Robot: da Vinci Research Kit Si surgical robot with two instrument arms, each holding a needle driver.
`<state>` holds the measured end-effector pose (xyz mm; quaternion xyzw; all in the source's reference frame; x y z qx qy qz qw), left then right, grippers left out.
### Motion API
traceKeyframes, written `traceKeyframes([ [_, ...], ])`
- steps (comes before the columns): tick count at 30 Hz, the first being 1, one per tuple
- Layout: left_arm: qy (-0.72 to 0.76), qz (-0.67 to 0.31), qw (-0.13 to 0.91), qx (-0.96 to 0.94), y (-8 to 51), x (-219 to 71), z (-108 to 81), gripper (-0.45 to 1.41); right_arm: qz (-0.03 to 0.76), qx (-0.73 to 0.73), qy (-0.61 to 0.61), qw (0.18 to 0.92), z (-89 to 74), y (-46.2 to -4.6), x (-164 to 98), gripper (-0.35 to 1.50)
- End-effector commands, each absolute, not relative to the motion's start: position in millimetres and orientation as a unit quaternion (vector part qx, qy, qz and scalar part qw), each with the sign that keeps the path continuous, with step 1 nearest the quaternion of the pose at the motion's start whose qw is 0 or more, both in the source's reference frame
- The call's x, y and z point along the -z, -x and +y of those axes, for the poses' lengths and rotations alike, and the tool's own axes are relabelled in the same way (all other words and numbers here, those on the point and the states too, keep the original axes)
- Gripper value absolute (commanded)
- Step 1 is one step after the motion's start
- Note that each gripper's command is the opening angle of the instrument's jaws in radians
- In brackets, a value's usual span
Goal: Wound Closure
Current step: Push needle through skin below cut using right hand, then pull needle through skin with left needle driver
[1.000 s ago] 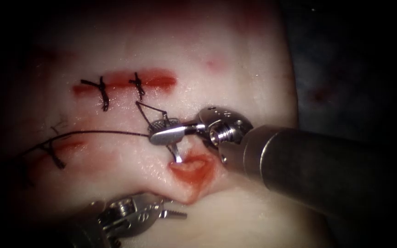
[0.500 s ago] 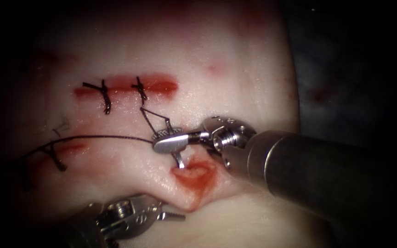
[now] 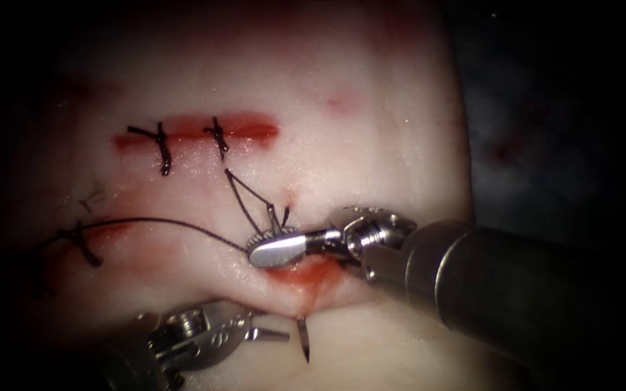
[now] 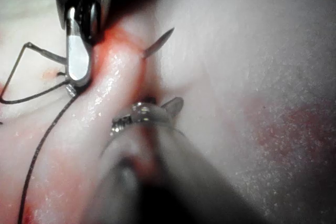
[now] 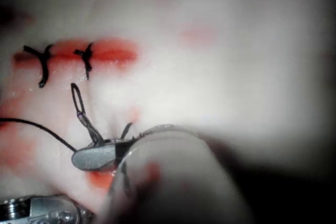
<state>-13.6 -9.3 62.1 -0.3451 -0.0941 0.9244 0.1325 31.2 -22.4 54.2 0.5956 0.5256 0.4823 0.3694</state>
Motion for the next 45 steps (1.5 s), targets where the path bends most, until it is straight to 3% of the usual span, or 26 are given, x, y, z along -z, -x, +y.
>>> traceKeyframes([
  [1, 0.346, -0.094, 0.132, -0.924, 14.2, -63, -9.1, 0.14, 0.527, -0.481, -0.596, 0.369, -22.4, -32.0, -55, -0.35],
  [19, 0.350, -0.089, 0.139, -0.922, 13.8, -61, -10.1, 0.14, 0.540, -0.489, -0.578, 0.369, -24.8, -30.9, -57, -0.35],
  [20, 0.351, -0.087, 0.135, -0.923, 13.8, -61, -10.1, 0.14, 0.550, -0.488, -0.568, 0.371, -24.7, -30.8, -57, -0.26],
  [21, 0.354, -0.083, 0.135, -0.922, 13.7, -61, -10.1, 0.14, 0.562, -0.486, -0.555, 0.373, -24.4, -30.8, -57, 0.16],
  [22, 0.358, -0.077, 0.130, -0.922, 13.8, -60, -10.2, 0.15, 0.584, -0.496, -0.515, 0.385, -23.3, -30.7, -56, 0.85],
  [23, 0.359, -0.074, 0.126, -0.922, 13.9, -60, -10.2, 0.15, 0.589, -0.501, -0.501, 0.389, -22.6, -30.7, -56, 1.03],
  [25, 0.364, -0.067, 0.124, -0.921, 13.9, -60, -10.3, 0.15, 0.600, -0.506, -0.474, 0.399, -21.1, -30.5, -56, 1.12],
  [31, 0.383, -0.033, 0.105, -0.917, 13.9, -59, -10.9, 0.22, 0.634, -0.502, -0.385, 0.445, -16.2, -29.3, -55, 1.18],
  [34, 0.401, 0.000, 0.082, -0.913, 13.5, -58, -10.5, 0.22, 0.641, -0.500, -0.349, 0.465, -13.2, -27.6, -55, 1.05],
  [38, 0.425, 0.042, 0.065, -0.902, 13.0, -57, -9.0, 0.22, 0.646, -0.494, -0.320, 0.486, -10.8, -24.8, -56, 1.03],
  [41, 0.435, 0.067, 0.051, -0.896, 12.9, -57, -8.0, 0.22, 0.644, -0.494, -0.317, 0.491, -10.1, -23.0, -56, 1.13],
  [42, 0.440, 0.076, 0.044, -0.894, 13.0, -57, -7.7, 0.24, 0.643, -0.494, -0.316, 0.492, -10.0, -22.3, -56, 1.10],
  [44, 0.453, 0.089, 0.015, -0.887, 13.6, -57, -7.3, 0.26, 0.645, -0.484, -0.304, 0.507, -9.9, -20.2, -57, 0.75],
  [45, 0.458, 0.094, 0.004, -0.884, 13.9, -57, -7.3, 0.27, 0.644, -0.483, -0.302, 0.511, -9.9, -19.8, -57, 0.68],
])
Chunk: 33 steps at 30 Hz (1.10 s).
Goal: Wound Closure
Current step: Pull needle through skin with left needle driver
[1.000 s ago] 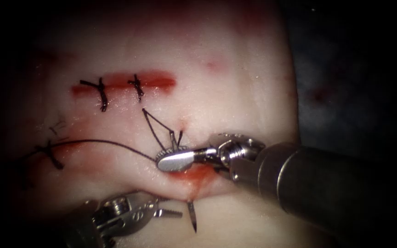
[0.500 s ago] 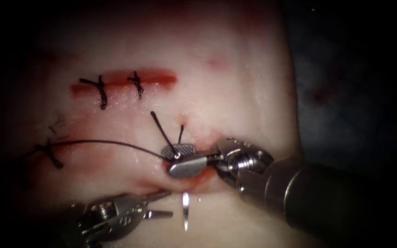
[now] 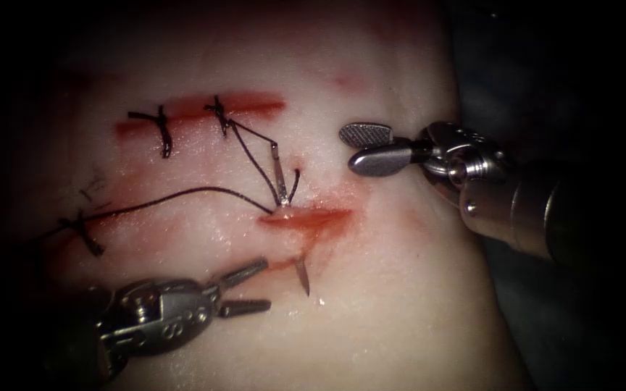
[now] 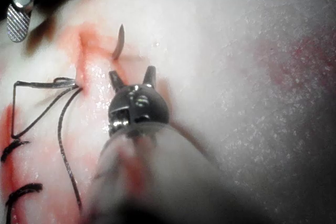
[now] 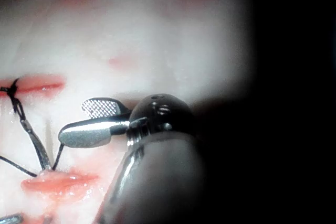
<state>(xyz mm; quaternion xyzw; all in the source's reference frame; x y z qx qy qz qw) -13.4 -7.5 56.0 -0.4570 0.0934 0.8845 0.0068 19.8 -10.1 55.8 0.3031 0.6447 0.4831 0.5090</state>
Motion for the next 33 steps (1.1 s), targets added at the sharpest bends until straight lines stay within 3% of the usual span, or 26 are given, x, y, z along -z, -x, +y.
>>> traceKeyframes([
  [1, 0.461, 0.095, -0.002, -0.882, 14.2, -56.6, -7.3, 0.27, 0.645, -0.480, -0.298, 0.514, -9.9, -19.4, -56.6, 0.65],
  [14, 0.477, 0.102, -0.032, -0.872, 17.4, -57.9, -6.3, 0.42, 0.661, -0.453, -0.236, 0.550, -11.4, -20.0, -57.5, 0.58],
  [18, 0.477, 0.103, -0.031, -0.872, 17.8, -58.2, -6.1, 0.41, 0.665, -0.446, -0.228, 0.554, -12.3, -20.4, -57.9, 0.46],
  [20, 0.477, 0.103, -0.030, -0.873, 18.0, -58.4, -5.9, 0.34, 0.667, -0.443, -0.224, 0.556, -12.8, -20.7, -58.1, 0.33],
  [22, 0.475, 0.105, -0.029, -0.873, 18.5, -58.7, -5.8, 0.02, 0.669, -0.439, -0.217, 0.559, -13.3, -20.8, -58.3, 0.24],
  [24, 0.482, 0.103, -0.032, -0.870, 18.8, -58.9, -5.6, -0.45, 0.669, -0.438, -0.217, 0.559, -13.5, -20.8, -58.4, 0.17],
  [30, 0.512, 0.088, -0.043, -0.853, 18.3, -59.5, -5.0, -0.45, 0.679, -0.414, -0.187, 0.577, -14.4, -20.6, -58.1, -0.25],
  [33, 0.525, 0.065, -0.017, -0.848, 18.2, -59.4, -5.2, -0.45, 0.682, -0.384, -0.164, 0.600, -14.9, -20.6, -57.7, -0.35],
])
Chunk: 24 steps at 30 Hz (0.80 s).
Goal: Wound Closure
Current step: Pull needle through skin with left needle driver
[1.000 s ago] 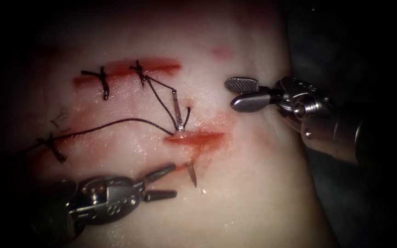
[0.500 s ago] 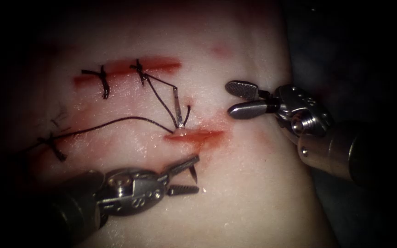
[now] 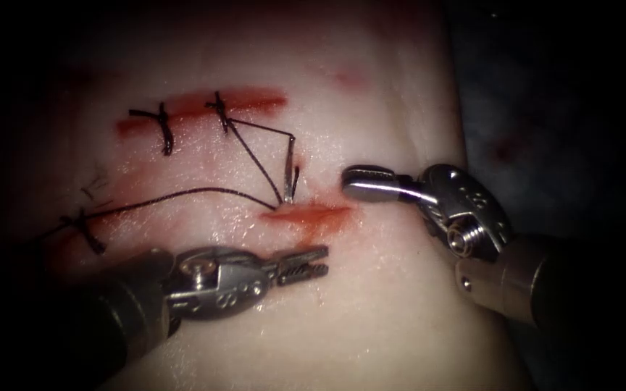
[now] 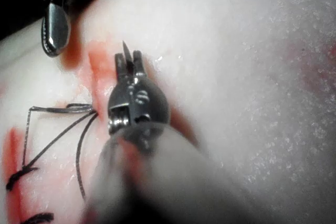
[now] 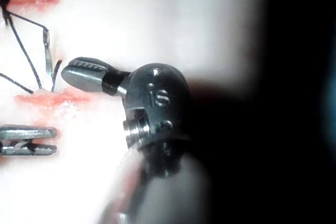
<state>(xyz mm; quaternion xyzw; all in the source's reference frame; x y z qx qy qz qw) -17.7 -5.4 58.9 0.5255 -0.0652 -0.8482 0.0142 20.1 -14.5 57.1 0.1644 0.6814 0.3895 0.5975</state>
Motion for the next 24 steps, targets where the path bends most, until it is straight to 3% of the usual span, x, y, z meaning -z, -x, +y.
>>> traceKeyframes([
  [1, -0.530, -0.053, 0.001, 0.846, 18.1, -59.3, -5.3, -0.45, 0.682, -0.373, -0.164, 0.608, -15.1, -20.6, -57.5, -0.35],
  [9, -0.620, 0.090, -0.152, 0.765, 18.3, -56.9, -6.2, -0.45, 0.690, -0.288, -0.164, 0.643, -18.0, -21.0, -56.5, -0.35],
  [24, -0.669, 0.271, -0.262, 0.640, 17.1, -52.8, -7.6, -0.45, 0.650, -0.162, -0.105, 0.735, -21.6, -22.9, -58.0, -0.35],
])
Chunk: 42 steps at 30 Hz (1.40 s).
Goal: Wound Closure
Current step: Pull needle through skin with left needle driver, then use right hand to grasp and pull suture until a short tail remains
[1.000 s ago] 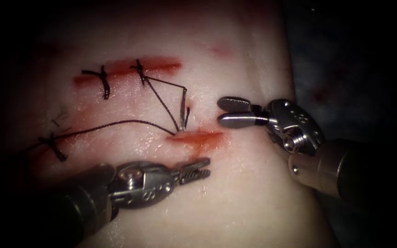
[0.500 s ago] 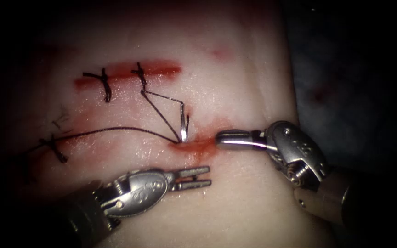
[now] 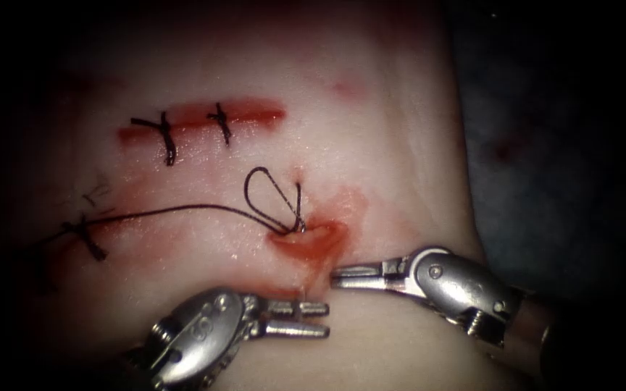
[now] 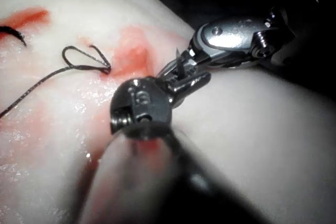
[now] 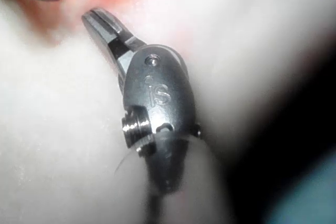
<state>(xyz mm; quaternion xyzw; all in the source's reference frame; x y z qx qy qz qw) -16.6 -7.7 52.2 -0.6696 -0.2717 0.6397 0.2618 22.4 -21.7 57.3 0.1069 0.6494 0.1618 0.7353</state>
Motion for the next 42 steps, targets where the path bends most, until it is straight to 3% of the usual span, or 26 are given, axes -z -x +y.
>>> traceKeyframes([
  [1, 0.669, -0.278, 0.266, -0.636, 17.1, -53, -7.6, -0.45, 0.649, -0.156, -0.102, 0.738, -21.5, -22.9, -58, -0.35],
  [8, 0.660, -0.371, 0.330, -0.564, 16.8, -51, -8.1, -0.45, 0.646, -0.135, -0.080, 0.747, -21.2, -23.0, -58, -0.35],
  [10, 0.662, -0.379, 0.328, -0.557, 16.7, -51, -8.6, -0.45, 0.646, -0.128, -0.072, 0.749, -21.2, -23.1, -58, -0.16],
  [11, 0.662, -0.379, 0.328, -0.557, 16.7, -51, -8.6, -0.45, 0.646, -0.128, -0.072, 0.749, -21.2, -23.1, -58, -0.16],
  [13, 0.664, -0.388, 0.319, -0.554, 16.4, -50, -9.4, -0.45, 0.639, -0.124, -0.049, 0.757, -21.0, -23.6, -57, 0.52],
  [14, 0.665, -0.393, 0.314, -0.552, 16.1, -49, -9.9, -0.45, 0.635, -0.119, -0.038, 0.762, -20.7, -23.9, -56, 0.73],
  [19, 0.683, -0.372, 0.280, -0.563, 15.1, -46, -10.6, -0.45, 0.635, -0.097, -0.011, 0.766, -19.9, -25.2, -54, 0.91],
  [32, 0.703, -0.335, 0.245, -0.578, 13.2, -39, -10.8, -0.45, 0.621, -0.064, -0.008, 0.781, -19.1, -28.5, -54, 0.84],
  [34, 0.707, -0.326, 0.238, -0.580, 13.3, -38, -11.1, -0.45, 0.607, -0.049, -0.013, 0.793, -19.2, -28.9, -55, 0.64],
  [35, 0.709, -0.323, 0.235, -0.581, 13.4, -38, -11.3, -0.45, 0.593, -0.041, -0.026, 0.804, -19.4, -28.9, -56, 0.31],
  [42, 0.720, -0.301, 0.218, -0.586, 13.0, -34, -11.4, -0.45, 0.556, -0.074, -0.066, 0.825, -20.7, -27.7, -59, -0.03],
])
